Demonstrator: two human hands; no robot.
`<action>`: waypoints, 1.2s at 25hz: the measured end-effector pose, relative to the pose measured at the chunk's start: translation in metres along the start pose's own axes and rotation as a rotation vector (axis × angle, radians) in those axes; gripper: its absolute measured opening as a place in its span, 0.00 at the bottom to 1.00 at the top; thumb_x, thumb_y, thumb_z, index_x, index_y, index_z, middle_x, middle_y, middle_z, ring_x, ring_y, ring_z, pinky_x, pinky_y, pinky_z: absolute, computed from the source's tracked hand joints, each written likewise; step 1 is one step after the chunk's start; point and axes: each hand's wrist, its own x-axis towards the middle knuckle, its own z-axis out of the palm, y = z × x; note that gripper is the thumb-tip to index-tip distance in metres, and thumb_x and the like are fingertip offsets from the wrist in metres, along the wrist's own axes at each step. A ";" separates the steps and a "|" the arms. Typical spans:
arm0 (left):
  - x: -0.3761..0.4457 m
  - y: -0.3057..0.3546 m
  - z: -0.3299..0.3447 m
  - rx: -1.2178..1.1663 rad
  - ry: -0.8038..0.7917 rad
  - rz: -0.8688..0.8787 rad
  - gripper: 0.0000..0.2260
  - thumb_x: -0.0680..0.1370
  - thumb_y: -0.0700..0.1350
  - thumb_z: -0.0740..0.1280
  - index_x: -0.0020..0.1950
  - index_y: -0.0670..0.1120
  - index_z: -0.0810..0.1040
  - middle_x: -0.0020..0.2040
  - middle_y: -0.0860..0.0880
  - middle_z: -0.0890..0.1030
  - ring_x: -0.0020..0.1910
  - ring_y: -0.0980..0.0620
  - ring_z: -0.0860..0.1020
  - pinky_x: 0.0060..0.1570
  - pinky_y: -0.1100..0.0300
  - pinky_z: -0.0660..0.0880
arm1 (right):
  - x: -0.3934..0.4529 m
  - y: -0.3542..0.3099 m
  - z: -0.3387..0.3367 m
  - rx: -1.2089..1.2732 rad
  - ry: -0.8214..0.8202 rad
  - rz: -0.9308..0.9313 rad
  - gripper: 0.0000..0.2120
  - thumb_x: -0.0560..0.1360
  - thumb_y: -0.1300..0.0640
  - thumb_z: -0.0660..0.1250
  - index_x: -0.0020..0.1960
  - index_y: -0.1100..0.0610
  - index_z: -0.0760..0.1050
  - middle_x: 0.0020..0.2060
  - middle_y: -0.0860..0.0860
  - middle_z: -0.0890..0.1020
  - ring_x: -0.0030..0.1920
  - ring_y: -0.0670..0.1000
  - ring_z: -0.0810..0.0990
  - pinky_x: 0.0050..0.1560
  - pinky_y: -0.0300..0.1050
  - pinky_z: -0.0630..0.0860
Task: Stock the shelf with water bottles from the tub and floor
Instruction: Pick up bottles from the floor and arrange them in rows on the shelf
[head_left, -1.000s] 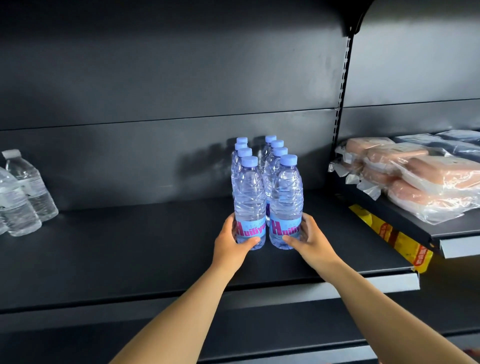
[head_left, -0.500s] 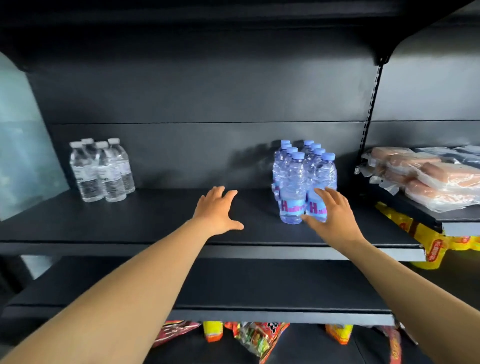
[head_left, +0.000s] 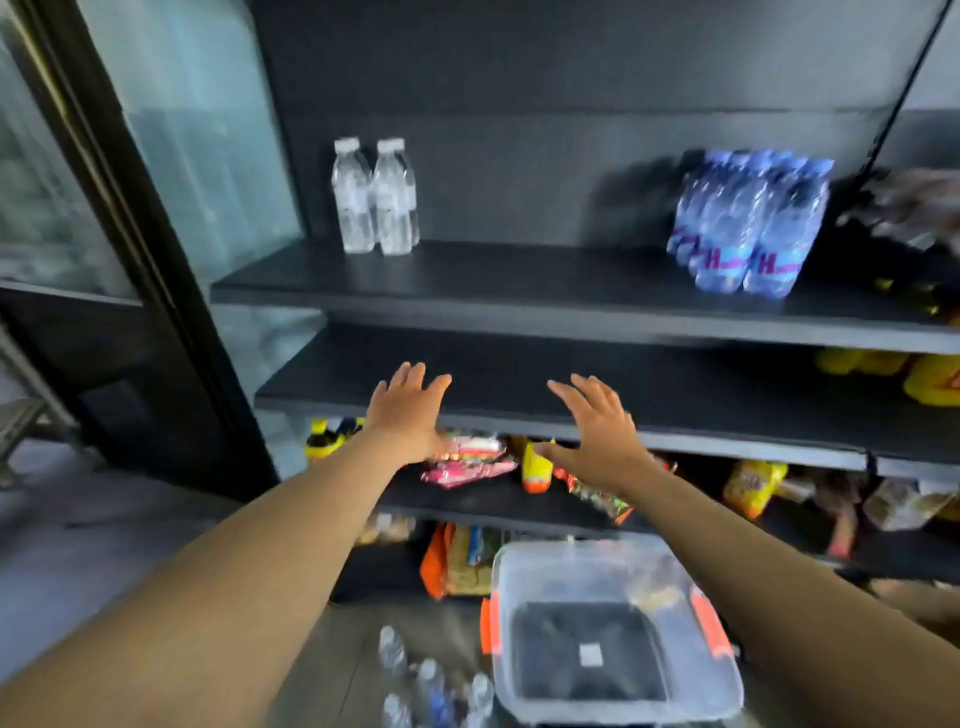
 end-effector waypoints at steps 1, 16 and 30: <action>-0.020 -0.017 0.023 -0.013 -0.035 -0.028 0.41 0.72 0.57 0.70 0.77 0.50 0.51 0.77 0.43 0.50 0.77 0.43 0.47 0.74 0.46 0.53 | -0.016 -0.006 0.030 0.018 -0.051 0.012 0.38 0.72 0.43 0.68 0.76 0.48 0.54 0.76 0.51 0.53 0.76 0.53 0.47 0.74 0.57 0.52; -0.239 -0.099 0.471 -0.620 -0.299 -0.517 0.41 0.59 0.65 0.61 0.69 0.50 0.65 0.64 0.41 0.72 0.63 0.40 0.71 0.61 0.50 0.69 | -0.205 0.056 0.427 0.330 -0.531 0.228 0.43 0.62 0.35 0.62 0.72 0.56 0.63 0.67 0.54 0.70 0.67 0.55 0.68 0.66 0.40 0.59; -0.191 -0.046 0.834 -0.949 -0.262 -0.518 0.30 0.70 0.40 0.73 0.70 0.41 0.67 0.68 0.44 0.72 0.67 0.47 0.69 0.61 0.68 0.59 | -0.265 0.227 0.755 0.498 -0.589 0.667 0.40 0.68 0.53 0.75 0.74 0.48 0.57 0.72 0.49 0.64 0.70 0.50 0.66 0.70 0.51 0.65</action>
